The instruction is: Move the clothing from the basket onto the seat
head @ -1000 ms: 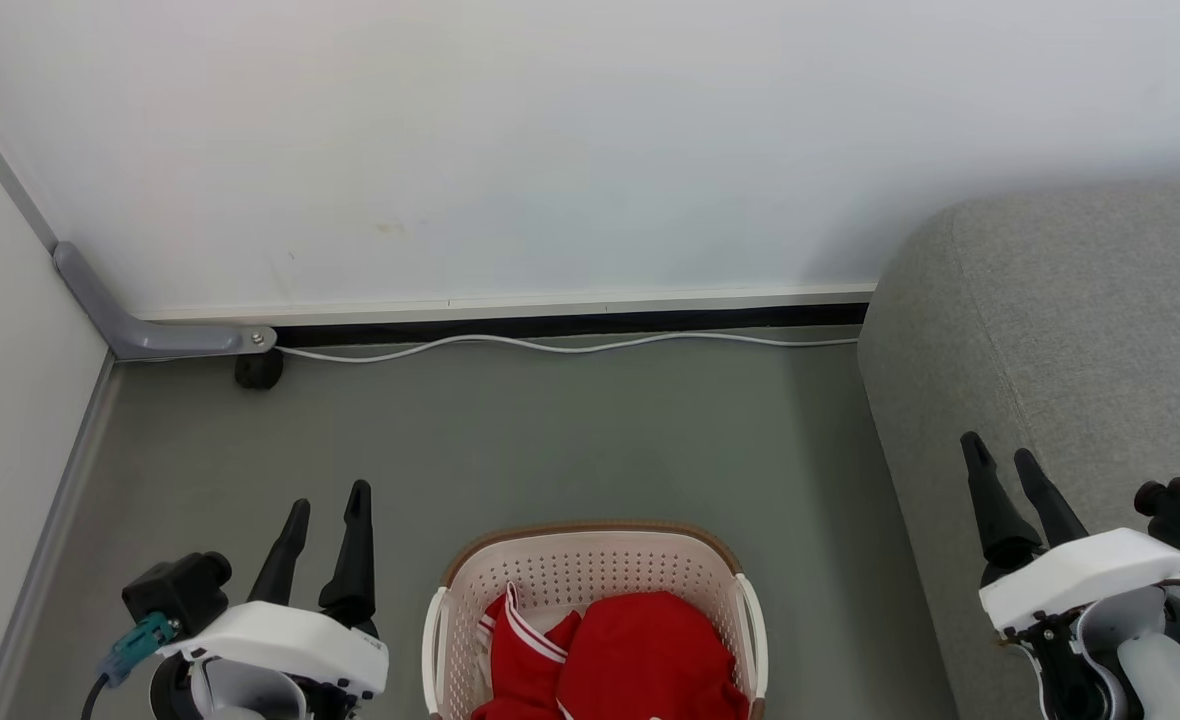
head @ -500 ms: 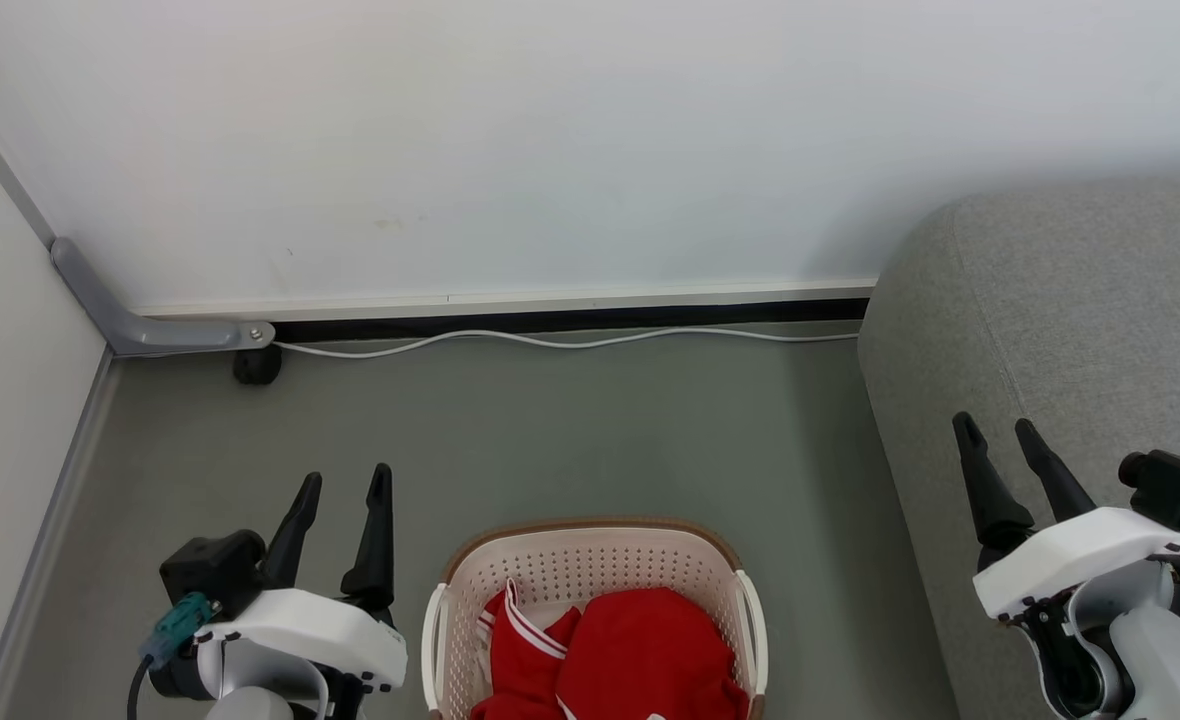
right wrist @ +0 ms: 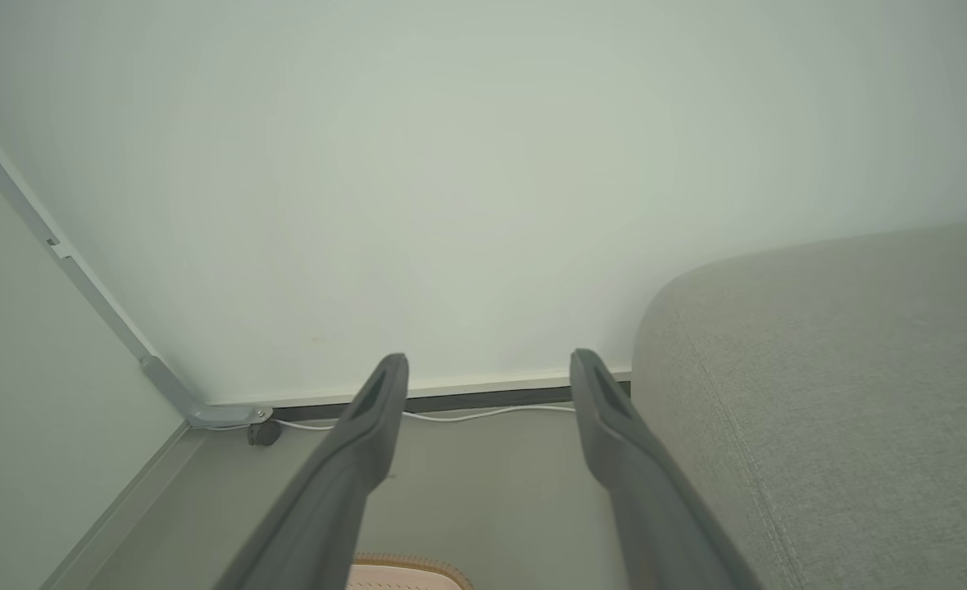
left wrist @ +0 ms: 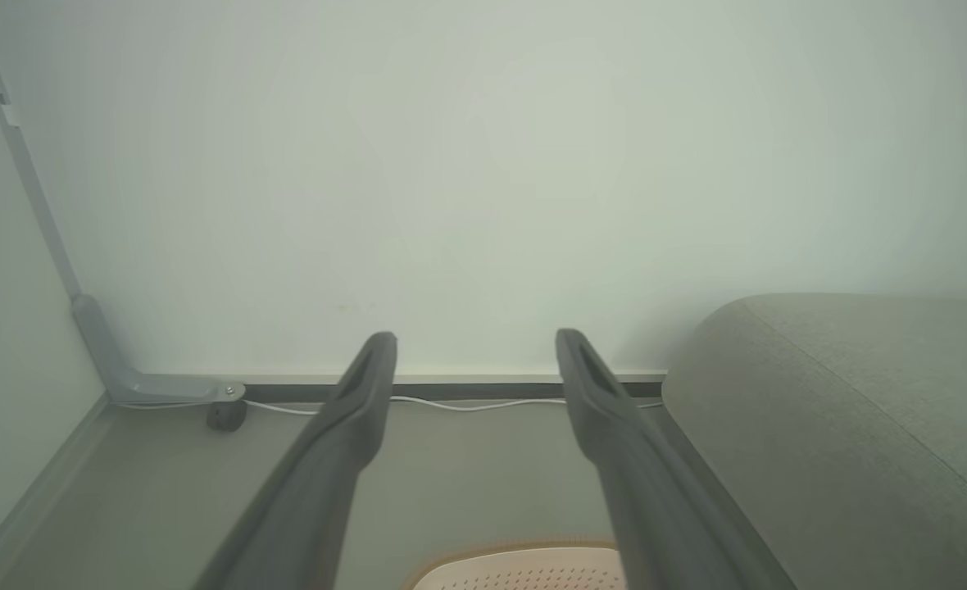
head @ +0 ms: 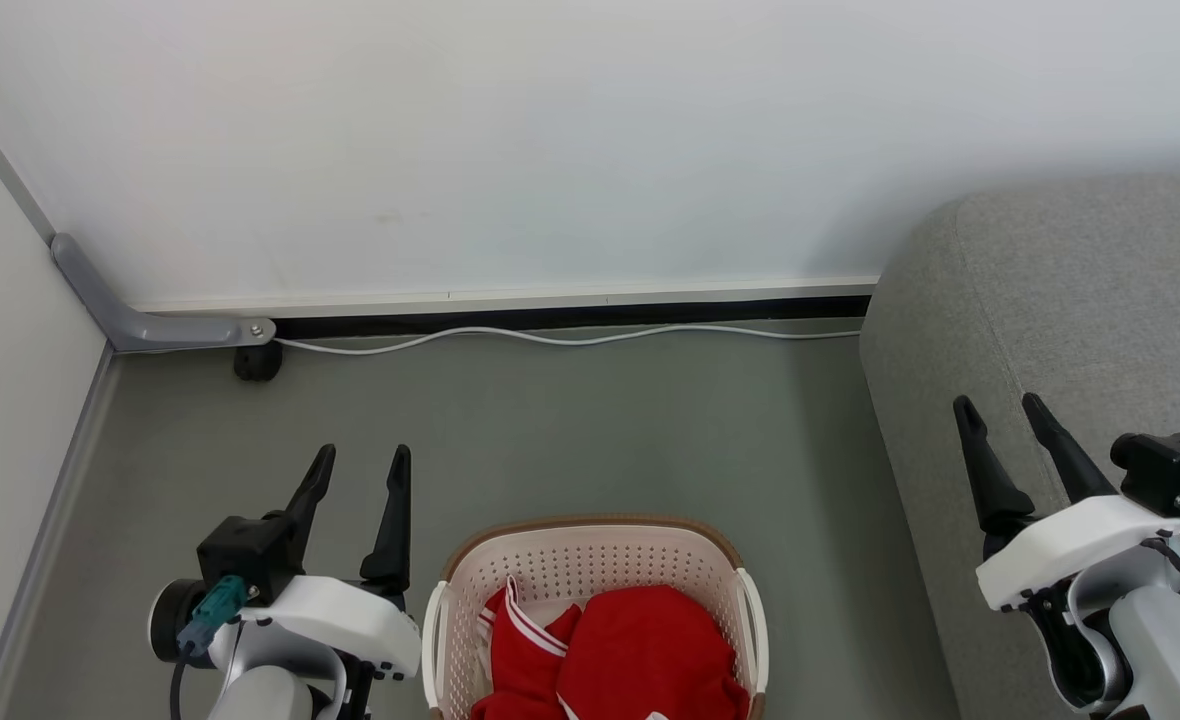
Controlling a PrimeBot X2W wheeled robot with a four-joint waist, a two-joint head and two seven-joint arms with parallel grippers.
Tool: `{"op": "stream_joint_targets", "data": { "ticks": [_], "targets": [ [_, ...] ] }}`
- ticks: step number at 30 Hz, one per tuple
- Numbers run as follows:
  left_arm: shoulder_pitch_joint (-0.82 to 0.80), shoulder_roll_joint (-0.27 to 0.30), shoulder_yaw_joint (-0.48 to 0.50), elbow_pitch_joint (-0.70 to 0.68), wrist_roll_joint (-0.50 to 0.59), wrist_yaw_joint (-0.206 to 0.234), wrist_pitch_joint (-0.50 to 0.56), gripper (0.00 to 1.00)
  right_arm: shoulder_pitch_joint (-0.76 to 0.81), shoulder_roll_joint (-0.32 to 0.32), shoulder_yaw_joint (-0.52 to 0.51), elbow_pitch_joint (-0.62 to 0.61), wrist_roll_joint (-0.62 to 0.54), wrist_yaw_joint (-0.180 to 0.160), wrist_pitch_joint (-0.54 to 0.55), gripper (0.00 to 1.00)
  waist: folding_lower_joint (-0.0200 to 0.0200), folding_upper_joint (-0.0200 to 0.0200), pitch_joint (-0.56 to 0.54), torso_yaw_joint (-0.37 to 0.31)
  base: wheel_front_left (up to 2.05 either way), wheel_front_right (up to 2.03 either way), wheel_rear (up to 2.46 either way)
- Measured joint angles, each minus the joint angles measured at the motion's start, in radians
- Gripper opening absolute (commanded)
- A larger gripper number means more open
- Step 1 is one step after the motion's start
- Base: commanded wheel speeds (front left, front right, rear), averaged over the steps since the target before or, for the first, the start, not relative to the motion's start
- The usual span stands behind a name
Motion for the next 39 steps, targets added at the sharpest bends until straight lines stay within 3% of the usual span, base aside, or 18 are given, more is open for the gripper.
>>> {"op": "stream_joint_targets", "data": {
  "ticks": [12, 30, 39],
  "targets": [
    [-0.013, 0.003, -0.011, 0.011, 0.099, 0.022, -0.03, 1.0, -0.024, -0.007, -0.027, 0.018, -0.117, 0.0, -0.033, 1.0, 0.0, 0.0, 0.006, -0.001, 0.0, 0.0, 0.0],
    [-0.021, 0.005, -0.008, 0.016, 0.095, 0.035, -0.03, 1.0, -0.026, -0.003, -0.062, 0.005, -0.135, 0.0, -0.033, 1.0, 0.0001, 0.0, 0.016, -0.001, 0.0, 0.0, 0.0],
    [-0.022, 0.007, -0.07, 0.012, 0.053, 0.062, -0.03, 1.0, -0.051, -0.02, -0.105, -0.084, -0.132, 0.0, -0.033, 1.0, 0.0, 0.0, 0.1, -0.003, 0.0, 0.0, 0.0]
  ]
}}
